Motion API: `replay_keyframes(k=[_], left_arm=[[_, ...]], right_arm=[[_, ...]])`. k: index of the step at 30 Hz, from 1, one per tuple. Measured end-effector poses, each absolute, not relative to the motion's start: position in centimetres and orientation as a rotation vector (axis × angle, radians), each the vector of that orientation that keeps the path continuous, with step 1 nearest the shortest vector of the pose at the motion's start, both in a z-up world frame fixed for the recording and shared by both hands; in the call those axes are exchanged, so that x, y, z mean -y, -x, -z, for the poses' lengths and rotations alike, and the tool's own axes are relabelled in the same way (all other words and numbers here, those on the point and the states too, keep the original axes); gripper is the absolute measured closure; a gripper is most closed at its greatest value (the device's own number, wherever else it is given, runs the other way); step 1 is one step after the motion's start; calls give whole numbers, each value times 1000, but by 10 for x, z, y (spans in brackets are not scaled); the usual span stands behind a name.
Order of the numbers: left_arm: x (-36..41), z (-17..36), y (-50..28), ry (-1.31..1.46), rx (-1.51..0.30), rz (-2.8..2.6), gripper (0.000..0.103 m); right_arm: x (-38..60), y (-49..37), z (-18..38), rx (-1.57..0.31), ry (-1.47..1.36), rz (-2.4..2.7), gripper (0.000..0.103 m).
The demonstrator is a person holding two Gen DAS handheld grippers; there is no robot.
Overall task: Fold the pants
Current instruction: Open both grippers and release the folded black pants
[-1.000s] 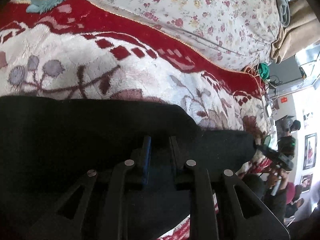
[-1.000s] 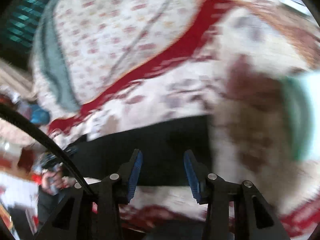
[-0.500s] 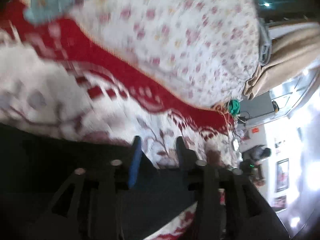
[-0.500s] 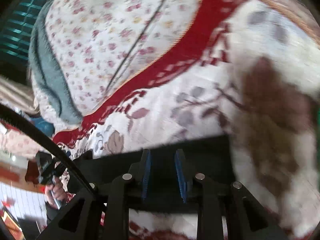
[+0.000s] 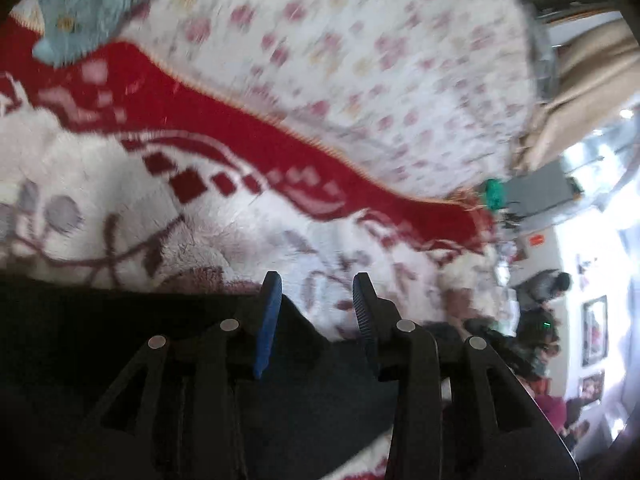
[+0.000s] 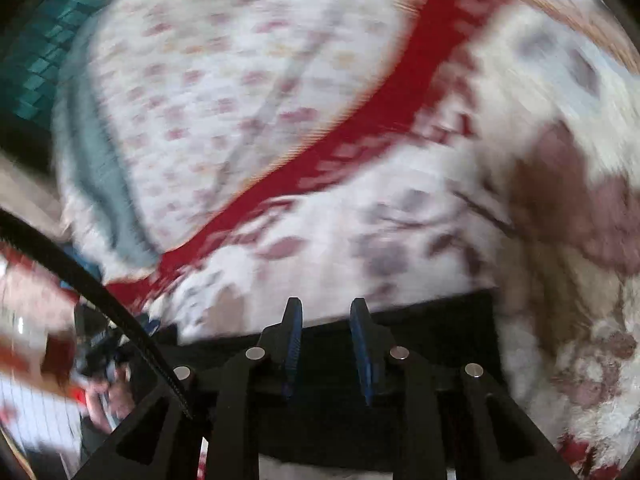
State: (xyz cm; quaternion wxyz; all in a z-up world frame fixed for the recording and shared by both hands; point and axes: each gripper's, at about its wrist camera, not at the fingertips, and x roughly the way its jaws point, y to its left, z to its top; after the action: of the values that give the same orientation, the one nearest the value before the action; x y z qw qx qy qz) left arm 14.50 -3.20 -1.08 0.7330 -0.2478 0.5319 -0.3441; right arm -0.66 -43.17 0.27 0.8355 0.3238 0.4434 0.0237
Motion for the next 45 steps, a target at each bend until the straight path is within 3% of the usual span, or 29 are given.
replay_keyframes(k=[6,11,15,24,28,35,45], left_arm=[[-59,-16,-130,457,-1101,591,68],[-130,0,-113,571,-1102,422,68],[-133,29,-109,575,-1184,286,68],[-135,61,-150,567,-1163,175,68],[-110,12,-129,433,-1038,212,68],[2,-69,-74,48,-752,158,68],[88,-44,-35,-153,-586,100,68]], right_arm=[[394,-4,1,-946,-573,-168,79],[403,-8,9,-946,-603,-124,79],[403,-5,8,-952,-591,-109,79],[394,-8,8,-970,-526,-111,79],[397,-7,7,-950,-543,-113,79],[402,-4,6,-935,-560,-91,79],[399,1,-1,-900,-487,-30,79]])
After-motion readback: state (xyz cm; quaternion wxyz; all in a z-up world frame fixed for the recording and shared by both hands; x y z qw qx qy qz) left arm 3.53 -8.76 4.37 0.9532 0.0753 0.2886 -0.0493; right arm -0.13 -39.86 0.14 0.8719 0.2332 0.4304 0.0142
